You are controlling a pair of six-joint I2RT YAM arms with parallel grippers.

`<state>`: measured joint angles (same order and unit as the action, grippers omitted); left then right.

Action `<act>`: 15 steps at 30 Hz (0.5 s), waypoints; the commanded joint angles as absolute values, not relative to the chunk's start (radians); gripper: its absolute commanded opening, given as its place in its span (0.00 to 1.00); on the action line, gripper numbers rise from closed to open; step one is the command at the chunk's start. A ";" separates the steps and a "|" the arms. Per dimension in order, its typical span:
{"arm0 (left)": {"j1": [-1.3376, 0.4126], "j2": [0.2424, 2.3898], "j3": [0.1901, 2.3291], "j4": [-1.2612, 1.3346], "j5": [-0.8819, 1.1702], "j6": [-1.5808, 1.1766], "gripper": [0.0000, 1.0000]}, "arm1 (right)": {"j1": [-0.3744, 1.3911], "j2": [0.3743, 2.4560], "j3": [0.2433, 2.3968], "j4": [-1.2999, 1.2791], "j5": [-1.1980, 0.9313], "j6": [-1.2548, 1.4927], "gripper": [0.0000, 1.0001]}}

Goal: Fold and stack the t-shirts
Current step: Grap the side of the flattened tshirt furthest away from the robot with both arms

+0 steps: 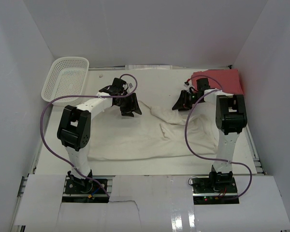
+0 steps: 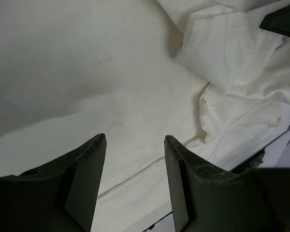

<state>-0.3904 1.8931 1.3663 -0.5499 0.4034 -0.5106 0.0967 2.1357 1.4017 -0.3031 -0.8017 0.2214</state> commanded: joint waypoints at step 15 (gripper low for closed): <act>-0.396 1.882 1.394 -0.557 0.393 -0.491 0.62 | 0.100 2.172 1.585 -0.411 -0.724 0.163 0.36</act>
